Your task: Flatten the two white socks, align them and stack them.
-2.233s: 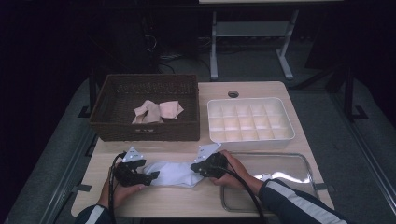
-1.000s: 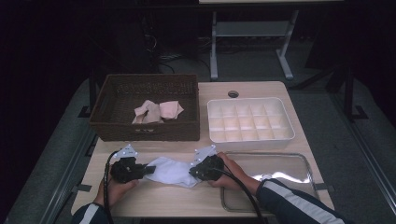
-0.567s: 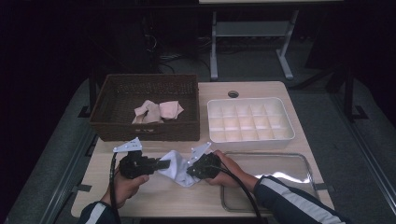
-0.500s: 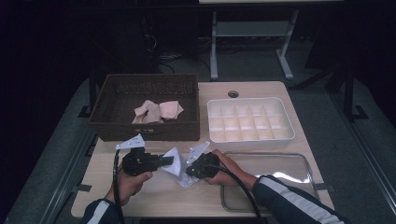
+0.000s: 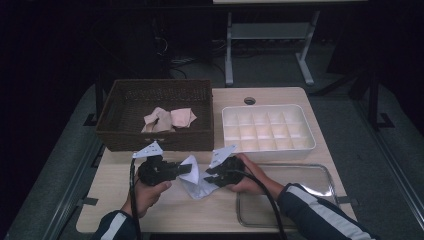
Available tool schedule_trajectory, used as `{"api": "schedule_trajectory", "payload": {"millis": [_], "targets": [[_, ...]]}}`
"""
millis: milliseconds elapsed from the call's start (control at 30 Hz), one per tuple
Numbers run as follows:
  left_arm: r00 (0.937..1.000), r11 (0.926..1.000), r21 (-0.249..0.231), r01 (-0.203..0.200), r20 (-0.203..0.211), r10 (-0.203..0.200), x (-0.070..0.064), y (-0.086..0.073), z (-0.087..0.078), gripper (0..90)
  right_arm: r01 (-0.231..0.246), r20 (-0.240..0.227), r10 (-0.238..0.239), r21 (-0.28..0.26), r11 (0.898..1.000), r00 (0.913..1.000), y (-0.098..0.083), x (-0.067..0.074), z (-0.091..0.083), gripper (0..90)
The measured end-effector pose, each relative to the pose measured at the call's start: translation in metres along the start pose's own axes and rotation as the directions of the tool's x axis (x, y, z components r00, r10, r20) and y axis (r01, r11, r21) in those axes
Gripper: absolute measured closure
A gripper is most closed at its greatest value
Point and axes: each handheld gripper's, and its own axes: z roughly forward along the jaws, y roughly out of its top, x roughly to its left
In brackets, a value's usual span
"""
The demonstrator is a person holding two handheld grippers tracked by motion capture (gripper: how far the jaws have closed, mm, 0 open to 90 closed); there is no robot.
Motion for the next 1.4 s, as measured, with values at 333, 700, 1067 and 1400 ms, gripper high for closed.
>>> {"api": "schedule_trajectory", "payload": {"millis": [333,700,1067,1400], "targets": [[0.9987,0.9996,0.025,0.013,-0.051,-0.011,-0.006,0.004,0.026,78.6,-0.126,0.081,0.12,0.079,0.989,0.9895,-0.037,-0.024,-0.033,68.1],[0.9958,0.9928,0.119,-0.018,-0.086,0.029,-0.013,0.006,0.081,78.9,-0.161,0.064,0.155,0.101,0.982,0.9858,-0.043,-0.032,-0.016,68.6],[0.9939,0.9865,0.136,-0.091,-0.049,0.099,-0.022,-0.003,0.11,36.8,-0.153,0.065,0.148,0.085,0.985,0.9869,-0.042,-0.033,-0.018,64.4],[0.9783,0.9652,0.168,-0.2,-0.021,0.206,-0.025,-0.014,0.047,49.6,-0.169,0.125,0.167,0.008,0.986,0.978,-0.038,-0.031,-0.046,68.7]]}}
